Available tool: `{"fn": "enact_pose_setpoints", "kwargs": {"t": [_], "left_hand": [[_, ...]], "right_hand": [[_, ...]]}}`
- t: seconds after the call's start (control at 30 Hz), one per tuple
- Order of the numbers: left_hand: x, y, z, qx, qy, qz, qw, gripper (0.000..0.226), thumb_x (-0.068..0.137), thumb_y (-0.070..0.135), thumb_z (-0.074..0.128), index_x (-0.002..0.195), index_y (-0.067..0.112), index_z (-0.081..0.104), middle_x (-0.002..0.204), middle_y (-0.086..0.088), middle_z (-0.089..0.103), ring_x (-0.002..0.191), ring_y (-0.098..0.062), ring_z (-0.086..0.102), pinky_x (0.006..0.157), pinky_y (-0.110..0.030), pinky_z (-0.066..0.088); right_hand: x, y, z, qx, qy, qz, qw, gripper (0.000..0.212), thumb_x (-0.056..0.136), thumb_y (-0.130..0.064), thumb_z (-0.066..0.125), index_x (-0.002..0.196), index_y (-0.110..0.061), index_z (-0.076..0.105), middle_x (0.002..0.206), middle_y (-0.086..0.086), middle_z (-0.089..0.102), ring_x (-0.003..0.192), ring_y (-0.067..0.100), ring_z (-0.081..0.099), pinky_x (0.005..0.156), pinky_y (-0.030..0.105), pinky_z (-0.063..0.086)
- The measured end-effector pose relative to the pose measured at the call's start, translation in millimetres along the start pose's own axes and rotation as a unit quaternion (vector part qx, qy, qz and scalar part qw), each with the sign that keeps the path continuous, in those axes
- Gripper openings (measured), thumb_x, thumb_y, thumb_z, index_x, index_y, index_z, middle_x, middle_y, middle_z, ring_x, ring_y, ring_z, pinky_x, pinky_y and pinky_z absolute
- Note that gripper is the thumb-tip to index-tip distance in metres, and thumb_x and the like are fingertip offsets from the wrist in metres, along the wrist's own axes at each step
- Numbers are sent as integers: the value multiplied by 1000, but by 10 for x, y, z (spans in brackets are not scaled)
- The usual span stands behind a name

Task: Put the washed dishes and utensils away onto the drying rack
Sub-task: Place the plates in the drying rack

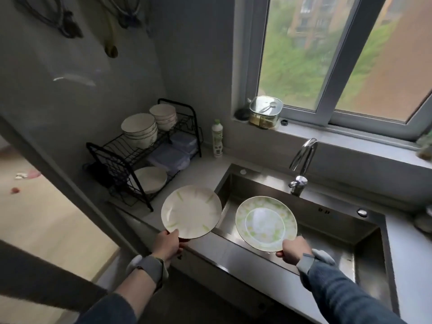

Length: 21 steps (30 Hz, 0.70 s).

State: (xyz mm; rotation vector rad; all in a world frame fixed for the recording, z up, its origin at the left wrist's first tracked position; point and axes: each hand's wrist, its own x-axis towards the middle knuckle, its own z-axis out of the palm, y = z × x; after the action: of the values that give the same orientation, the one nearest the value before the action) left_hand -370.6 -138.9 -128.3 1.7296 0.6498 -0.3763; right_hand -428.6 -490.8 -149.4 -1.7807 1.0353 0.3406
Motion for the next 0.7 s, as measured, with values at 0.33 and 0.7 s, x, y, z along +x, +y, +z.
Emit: {"fn": "enact_pose_setpoints", "kwargs": {"t": [0.33,0.7], "left_hand": [[708,444,179,-77,66,-19,995,28,106,12,43,86,7,62,68,-17,67,44,-18,50,36,-20,35],[1205,792,323,-124,145,-84,978,37,104,10,38,89,-5,68,73,-16,66,53,-22,53,46,-28,42]], "right_hand": [[553,-814,273,9,-38,-56,998,32,91,10,34,106,18,61,74,21,60,48,24,59,36,20,39],[896,-1440,493,-43,-107,-114,987,24,78,-1,46,93,7,64,60,15,67,54,25,66,40,23,41]]}}
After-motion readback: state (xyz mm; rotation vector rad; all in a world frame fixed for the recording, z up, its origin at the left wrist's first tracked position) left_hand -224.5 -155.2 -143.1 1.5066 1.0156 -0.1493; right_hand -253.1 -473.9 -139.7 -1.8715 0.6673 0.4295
